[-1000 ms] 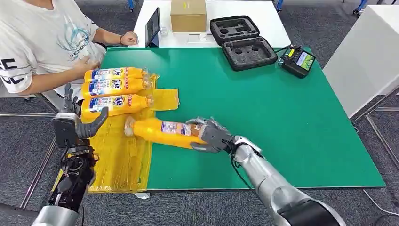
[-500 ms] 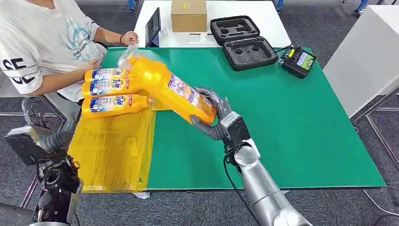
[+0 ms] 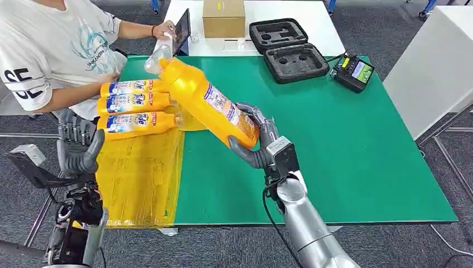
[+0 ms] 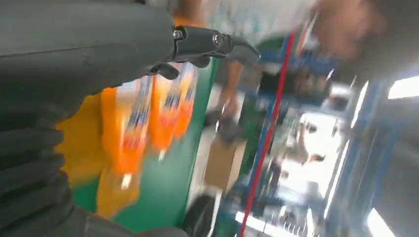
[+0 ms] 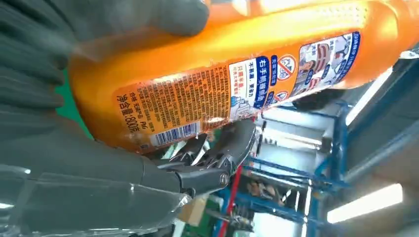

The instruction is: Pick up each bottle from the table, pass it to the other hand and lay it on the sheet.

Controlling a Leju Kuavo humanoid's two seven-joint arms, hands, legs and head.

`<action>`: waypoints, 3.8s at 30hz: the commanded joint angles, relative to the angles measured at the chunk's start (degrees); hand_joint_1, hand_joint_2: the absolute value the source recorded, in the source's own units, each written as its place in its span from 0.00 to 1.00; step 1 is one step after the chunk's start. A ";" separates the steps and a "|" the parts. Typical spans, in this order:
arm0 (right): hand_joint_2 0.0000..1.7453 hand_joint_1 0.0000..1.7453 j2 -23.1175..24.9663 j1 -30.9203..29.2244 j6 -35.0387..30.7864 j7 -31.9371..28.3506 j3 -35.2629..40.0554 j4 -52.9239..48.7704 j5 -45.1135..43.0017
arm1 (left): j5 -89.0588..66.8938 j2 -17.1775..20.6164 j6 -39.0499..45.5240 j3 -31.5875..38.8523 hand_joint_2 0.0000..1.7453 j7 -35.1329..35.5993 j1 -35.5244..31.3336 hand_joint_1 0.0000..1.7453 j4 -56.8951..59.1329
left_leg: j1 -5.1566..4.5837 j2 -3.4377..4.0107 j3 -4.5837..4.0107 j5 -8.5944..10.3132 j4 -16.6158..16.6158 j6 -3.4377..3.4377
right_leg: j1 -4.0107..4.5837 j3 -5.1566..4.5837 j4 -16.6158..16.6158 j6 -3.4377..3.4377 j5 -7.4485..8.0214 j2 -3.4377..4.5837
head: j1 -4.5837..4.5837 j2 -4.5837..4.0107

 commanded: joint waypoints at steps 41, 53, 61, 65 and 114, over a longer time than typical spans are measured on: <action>1.00 1.00 4.92 -3.32 1.25 0.02 14.97 22.98 3.25 | 15.83 1.70 -23.22 -32.08 1.00 16.12 -7.30 0.00 15.41 | 0.03 -0.06 0.08 -0.05 -0.01 -0.05 | 0.04 0.07 -0.04 -0.03 -0.05 -0.02 | -0.02 0.00; 1.00 1.00 5.06 -3.16 1.54 0.02 15.98 24.83 2.76 | 20.34 0.85 -16.52 -25.34 1.00 11.54 -5.17 0.00 9.29 | 0.04 -0.09 0.05 -0.05 0.00 -0.05 | 0.05 0.05 -0.04 -0.03 -0.06 -0.06 | 0.00 0.00; 1.00 1.00 4.83 -3.03 1.31 0.02 15.74 25.44 2.58 | 20.96 0.37 -15.57 -24.49 1.00 10.96 -6.11 0.00 8.89 | 0.05 -0.15 0.18 -0.11 0.02 -0.07 | 0.06 0.20 -0.01 -0.05 -0.14 -0.09 | 0.00 0.00; 1.00 1.00 4.83 -3.03 1.31 0.02 15.74 25.44 2.58 | 20.96 0.37 -15.57 -24.49 1.00 10.96 -6.11 0.00 8.89 | 0.02 -0.13 0.06 -0.05 -0.01 -0.05 | 0.04 0.07 -0.03 -0.03 -0.08 -0.09 | 0.00 0.00; 1.00 0.00 -1.61 12.91 -33.57 0.02 18.17 -32.40 13.57 | -70.89 10.08 22.95 -21.84 1.00 12.28 -12.41 1.00 12.11 | 0.04 -0.22 0.00 -0.02 0.02 -0.07 | 0.04 0.01 0.00 -0.06 -0.08 -0.19 | 0.02 0.00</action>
